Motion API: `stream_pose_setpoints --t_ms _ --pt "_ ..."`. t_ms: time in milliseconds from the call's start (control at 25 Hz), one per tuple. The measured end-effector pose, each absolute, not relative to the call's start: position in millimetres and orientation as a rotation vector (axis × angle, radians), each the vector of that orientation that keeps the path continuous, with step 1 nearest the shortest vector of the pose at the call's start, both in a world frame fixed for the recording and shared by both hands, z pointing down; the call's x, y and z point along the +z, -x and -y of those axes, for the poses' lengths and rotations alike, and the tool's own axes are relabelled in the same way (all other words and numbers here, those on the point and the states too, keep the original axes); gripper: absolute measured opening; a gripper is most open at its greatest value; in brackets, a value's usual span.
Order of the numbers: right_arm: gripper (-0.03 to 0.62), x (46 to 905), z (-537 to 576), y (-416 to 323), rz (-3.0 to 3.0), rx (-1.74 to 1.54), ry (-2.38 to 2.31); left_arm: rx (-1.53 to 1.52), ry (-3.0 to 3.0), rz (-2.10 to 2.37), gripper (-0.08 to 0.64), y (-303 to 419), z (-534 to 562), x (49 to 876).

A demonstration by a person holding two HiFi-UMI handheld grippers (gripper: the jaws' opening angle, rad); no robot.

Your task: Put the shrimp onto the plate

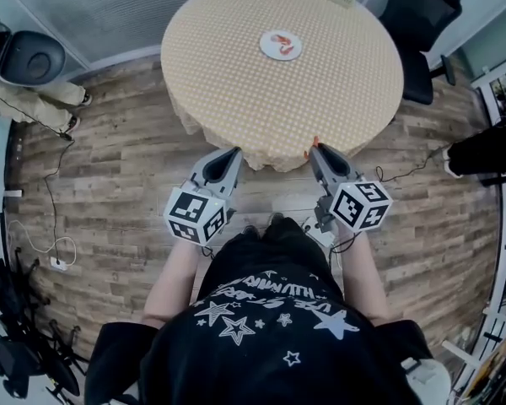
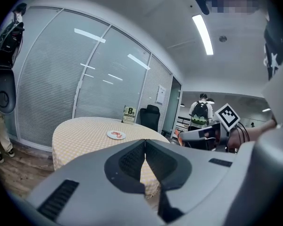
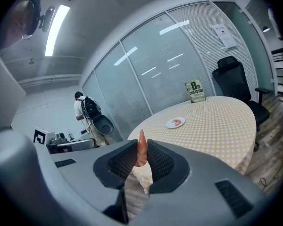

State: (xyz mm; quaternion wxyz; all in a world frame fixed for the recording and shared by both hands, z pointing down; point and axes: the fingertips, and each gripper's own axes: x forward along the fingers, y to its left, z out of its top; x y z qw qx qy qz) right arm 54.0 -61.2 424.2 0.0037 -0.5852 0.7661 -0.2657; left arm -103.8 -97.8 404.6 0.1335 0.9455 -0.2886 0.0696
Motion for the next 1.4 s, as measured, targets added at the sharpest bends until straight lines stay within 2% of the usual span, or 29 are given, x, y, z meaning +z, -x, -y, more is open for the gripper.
stream_pose_setpoints --t_ms 880,1400 --pt "0.063 447.0 192.6 -138.5 -2.435 -0.898 1.685 0.308 -2.744 0.915 0.009 8.3 213.8 409.2" --pt "0.063 470.0 260.3 -119.6 -2.562 -0.993 1.533 0.352 -2.655 1.103 0.009 28.5 259.3 417.5"
